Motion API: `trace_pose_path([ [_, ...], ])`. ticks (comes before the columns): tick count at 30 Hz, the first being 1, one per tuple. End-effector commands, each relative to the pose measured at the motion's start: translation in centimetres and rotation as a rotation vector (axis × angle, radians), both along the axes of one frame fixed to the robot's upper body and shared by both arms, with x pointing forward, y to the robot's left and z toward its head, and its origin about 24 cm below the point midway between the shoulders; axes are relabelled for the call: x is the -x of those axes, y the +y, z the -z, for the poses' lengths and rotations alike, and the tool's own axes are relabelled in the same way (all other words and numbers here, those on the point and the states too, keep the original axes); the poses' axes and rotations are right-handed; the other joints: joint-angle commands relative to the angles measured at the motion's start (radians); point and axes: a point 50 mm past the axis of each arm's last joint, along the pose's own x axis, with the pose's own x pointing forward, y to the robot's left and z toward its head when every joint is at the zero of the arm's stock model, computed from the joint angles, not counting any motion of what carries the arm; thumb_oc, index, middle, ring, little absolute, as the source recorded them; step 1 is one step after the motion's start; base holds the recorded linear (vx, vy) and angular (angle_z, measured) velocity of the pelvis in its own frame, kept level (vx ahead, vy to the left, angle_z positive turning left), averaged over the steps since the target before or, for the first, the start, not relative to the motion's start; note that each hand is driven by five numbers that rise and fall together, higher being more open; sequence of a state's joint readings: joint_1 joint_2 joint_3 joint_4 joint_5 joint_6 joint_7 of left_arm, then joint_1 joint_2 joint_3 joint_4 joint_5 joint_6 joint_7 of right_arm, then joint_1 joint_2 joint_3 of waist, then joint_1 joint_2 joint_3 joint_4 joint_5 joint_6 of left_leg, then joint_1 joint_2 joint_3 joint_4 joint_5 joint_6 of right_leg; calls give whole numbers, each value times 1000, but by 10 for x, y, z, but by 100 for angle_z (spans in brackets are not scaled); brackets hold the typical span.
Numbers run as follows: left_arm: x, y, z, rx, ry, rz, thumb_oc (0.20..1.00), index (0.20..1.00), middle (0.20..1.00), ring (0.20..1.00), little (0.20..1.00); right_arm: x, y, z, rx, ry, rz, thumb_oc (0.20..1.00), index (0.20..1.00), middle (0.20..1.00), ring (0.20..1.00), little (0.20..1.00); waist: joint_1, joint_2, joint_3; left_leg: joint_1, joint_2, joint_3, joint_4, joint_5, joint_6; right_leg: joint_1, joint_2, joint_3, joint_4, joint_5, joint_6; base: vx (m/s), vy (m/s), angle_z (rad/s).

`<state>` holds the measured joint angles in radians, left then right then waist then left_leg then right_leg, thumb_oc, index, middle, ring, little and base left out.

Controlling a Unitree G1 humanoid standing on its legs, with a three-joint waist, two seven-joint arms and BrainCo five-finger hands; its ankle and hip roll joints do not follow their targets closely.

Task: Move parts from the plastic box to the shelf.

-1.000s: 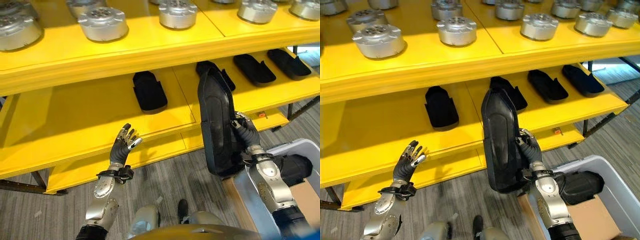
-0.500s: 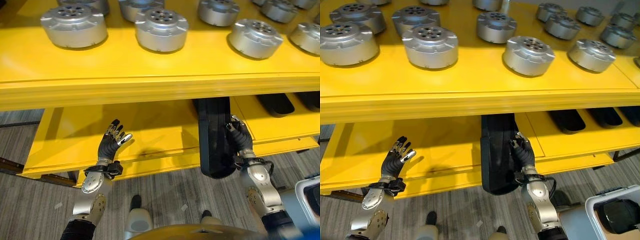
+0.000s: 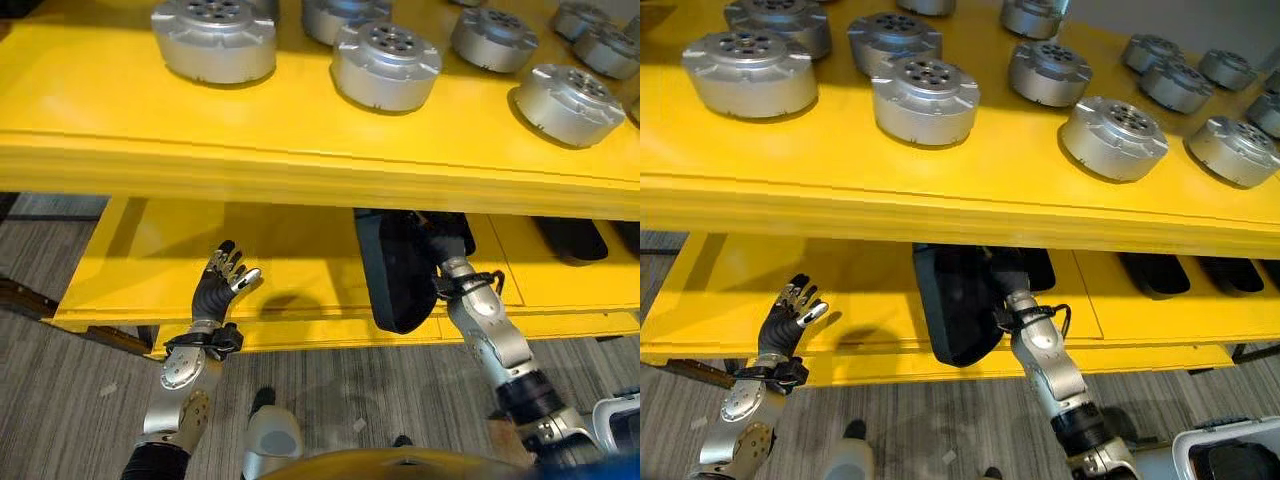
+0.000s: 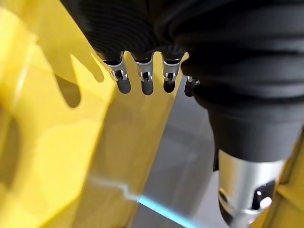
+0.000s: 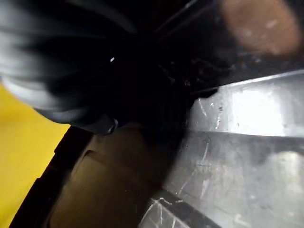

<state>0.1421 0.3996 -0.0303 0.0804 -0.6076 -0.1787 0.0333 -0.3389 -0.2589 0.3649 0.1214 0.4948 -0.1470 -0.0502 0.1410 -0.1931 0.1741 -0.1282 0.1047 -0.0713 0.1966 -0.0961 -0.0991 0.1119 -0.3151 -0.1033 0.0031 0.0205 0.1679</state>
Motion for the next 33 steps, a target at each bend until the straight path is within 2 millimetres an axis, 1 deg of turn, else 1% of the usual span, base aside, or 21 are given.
trace_pose_path([
  [1, -4, 0, -26, -19, -130, -4, 1000, 1000, 1000, 1000, 1000, -4, 10, -29, -131, -104, -31, 200, 200, 200, 200, 200, 7, 29, -57, 9, 71, 27, 13, 40, -7, -51, 36, 29, 84, 11, 37, 33, -24, 2],
  [4, -7, 0, -31, -16, -143, -5, 1000, 1000, 1000, 1000, 1000, -16, 34, -44, -148, -125, -74, 200, 200, 200, 200, 200, 41, 28, -51, -5, 65, 10, 9, 50, -12, -46, 34, 7, 90, 11, 37, 18, -27, 15],
  [5, -7, 0, -31, -17, -145, -5, 1000, 1000, 1000, 1000, 1000, -16, 34, -45, -149, -126, -74, 200, 200, 200, 200, 200, 39, 28, -50, -6, 64, 8, 10, 50, -12, -46, 34, 5, 90, 11, 37, 3, -36, 31],
  [6, -10, -1, -35, -5, -160, 1, 1000, 1000, 1000, 1000, 1000, -27, 41, -53, -165, -127, -56, 200, 200, 200, 200, 200, 61, 29, -45, -20, 59, -7, 11, 57, -15, -46, 34, -10, 97, 9, 38, -1, -23, 50],
  [7, -10, -1, -35, -6, -161, 1, 1000, 1000, 1000, 1000, 1000, -27, 41, -54, -166, -128, -56, 200, 200, 200, 200, 200, 60, 29, -44, -21, 59, -9, 12, 57, -15, -46, 34, -12, 97, 9, 38, -10, -67, 50],
  [8, -15, -5, -40, 8, -176, 31, 1000, 1000, 1000, 1000, 1000, -37, 50, -67, -206, -122, -30, 200, 200, 200, 200, 200, 87, 30, -31, -51, 53, -39, 23, 63, -16, -51, 36, -32, 113, 1, 36, -16, -64, 51],
  [9, -18, -8, -41, 7, -175, 44, 1000, 1000, 1000, 1000, 1000, -40, 52, -69, -233, -105, -24, 200, 200, 200, 200, 200, 94, 28, -25, -64, 49, -50, 32, 62, -17, -55, 36, -42, 121, -5, 34, -18, -78, 43],
  [12, -22, -12, -45, 7, -184, 71, 1000, 1000, 1000, 1000, 1000, -49, 48, -84, -228, -133, 15, 200, 200, 200, 200, 200, 113, 35, -4, -107, 39, -75, 65, 60, -18, -69, 32, -66, 151, -22, 30, -57, -35, 65],
  [13, -26, -15, -49, 7, -199, 83, 1000, 1000, 1000, 1000, 1000, -54, 45, -98, -217, -171, 48, 200, 200, 200, 200, 200, 121, 47, 21, -140, 32, -92, 103, 54, -20, -96, 29, -74, 193, -39, 27, -131, -22, 40],
  [14, -28, -16, -50, 11, -207, 89, 1000, 1000, 1000, 1000, 1000, -57, 44, -105, -224, -182, 61, 200, 200, 200, 200, 200, 123, 55, 35, -159, 28, -101, 132, 46, -19, -113, 26, -75, 222, -52, 22, -181, 3, 24],
  [15, -30, -19, -53, 16, -219, 96, 1000, 1000, 1000, 1000, 1000, -61, 42, -118, -227, -213, 78, 200, 200, 200, 200, 200, 124, 68, 57, -185, 26, -108, 171, 37, -19, -140, 21, -71, 263, -65, 17, -143, 24, 23],
  [16, -31, -20, -54, 20, -225, 97, 1000, 1000, 1000, 1000, 1000, -62, 41, -124, -226, -226, 87, 200, 200, 200, 200, 200, 123, 76, 68, -196, 26, -110, 187, 31, -19, -155, 23, -69, 288, -76, 12, -110, 25, 12],
  [17, -32, -20, -55, 21, -226, 97, 1000, 1000, 1000, 1000, 1000, -63, 41, -124, -226, -227, 87, 200, 200, 200, 200, 200, 124, 77, 68, -198, 26, -110, 190, 30, -19, -158, 23, -68, 291, -78, 12, -98, 31, 0],
  [18, -33, -20, -57, 23, -236, 98, 1000, 1000, 1000, 1000, 1000, -65, 39, -133, -219, -248, 110, 200, 200, 200, 200, 200, 122, 87, 82, -216, 26, -115, 219, 20, -20, -186, 21, -62, 329, -89, 8, -153, 58, -7],
  [19, -33, -22, -59, 29, -247, 105, 1000, 1000, 1000, 1000, 1000, -67, 37, -145, -214, -279, 127, 200, 200, 200, 200, 200, 116, 103, 101, -244, 26, -115, 262, 5, -19, -227, 21, -48, 383, -108, 1, -180, 74, -7],
  [22, -32, -23, -59, 33, -249, 97, 1000, 1000, 1000, 1000, 1000, -72, 34, -158, -203, -299, 162, 200, 200, 200, 200, 200, 106, 120, 116, -287, 33, -118, 324, -17, -17, -300, 22, -22, 473, -144, -8, -123, 60, -14],
  [25, -32, -25, -58, 41, -240, 104, 1000, 1000, 1000, 1000, 1000, -77, 29, -163, -208, -294, 201, 200, 200, 200, 200, 200, 100, 125, 128, -321, 31, -127, 360, -28, -14, -337, 19, -13, 515, -159, -9, -80, 21, -12],
  [28, -32, -29, -59, 47, -245, 124, 1000, 1000, 1000, 1000, 1000, -83, 20, -172, -206, -303, 261, 200, 200, 200, 200, 200, 94, 133, 145, -365, 26, -137, 404, -38, -10, -378, 16, -11, 560, -175, -12, -90, 12, 1],
  [33, -30, -34, -57, 46, -233, 147, 1000, 1000, 1000, 1000, 1000, -87, 7, -181, -197, -315, 325, 200, 200, 200, 200, 200, 79, 143, 155, -420, 21, -141, 467, -67, 0, -434, 15, 7, 615, -195, -19, -54, 27, 3],
])
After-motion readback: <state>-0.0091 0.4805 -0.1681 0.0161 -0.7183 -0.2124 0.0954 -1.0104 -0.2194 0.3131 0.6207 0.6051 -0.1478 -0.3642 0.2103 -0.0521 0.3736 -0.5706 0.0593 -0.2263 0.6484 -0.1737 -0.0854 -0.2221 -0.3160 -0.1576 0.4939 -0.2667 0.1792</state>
